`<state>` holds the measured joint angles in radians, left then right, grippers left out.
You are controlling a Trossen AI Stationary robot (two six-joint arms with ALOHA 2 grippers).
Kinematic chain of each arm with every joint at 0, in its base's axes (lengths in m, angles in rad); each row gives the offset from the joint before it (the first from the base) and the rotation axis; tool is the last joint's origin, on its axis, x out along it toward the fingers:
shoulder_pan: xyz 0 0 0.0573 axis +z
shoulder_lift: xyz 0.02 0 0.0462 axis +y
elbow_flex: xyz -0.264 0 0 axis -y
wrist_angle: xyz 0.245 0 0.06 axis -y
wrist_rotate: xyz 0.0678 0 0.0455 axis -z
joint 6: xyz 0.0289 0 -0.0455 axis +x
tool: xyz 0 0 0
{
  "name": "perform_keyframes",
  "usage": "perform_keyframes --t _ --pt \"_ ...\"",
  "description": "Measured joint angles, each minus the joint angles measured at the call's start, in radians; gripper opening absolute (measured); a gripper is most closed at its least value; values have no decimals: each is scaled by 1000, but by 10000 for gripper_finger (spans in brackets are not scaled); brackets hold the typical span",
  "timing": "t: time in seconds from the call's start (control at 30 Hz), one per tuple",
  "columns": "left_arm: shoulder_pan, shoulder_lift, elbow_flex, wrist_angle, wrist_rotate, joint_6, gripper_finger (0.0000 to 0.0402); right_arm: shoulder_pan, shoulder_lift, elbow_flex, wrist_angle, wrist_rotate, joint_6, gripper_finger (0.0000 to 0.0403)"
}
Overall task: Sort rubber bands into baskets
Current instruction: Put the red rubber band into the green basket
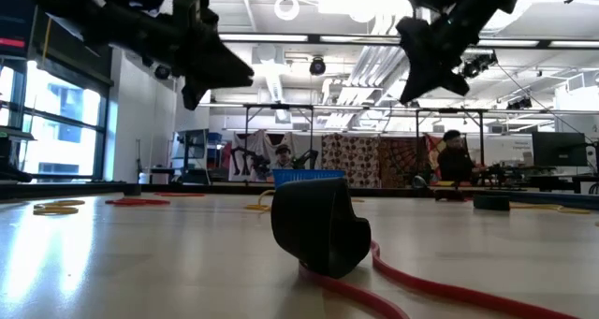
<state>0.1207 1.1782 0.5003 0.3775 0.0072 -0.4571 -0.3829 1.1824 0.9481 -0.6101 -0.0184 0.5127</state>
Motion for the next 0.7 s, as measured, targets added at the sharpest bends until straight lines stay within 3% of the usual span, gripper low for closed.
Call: perform_keyframes --t 0.3,0.7 --pt "4 0 79 -16 -57 15 108 114 0 53 134 43 6 0" --pt "3 21 202 -26 -115 14 113 228 0 73 299 95 -50 0"
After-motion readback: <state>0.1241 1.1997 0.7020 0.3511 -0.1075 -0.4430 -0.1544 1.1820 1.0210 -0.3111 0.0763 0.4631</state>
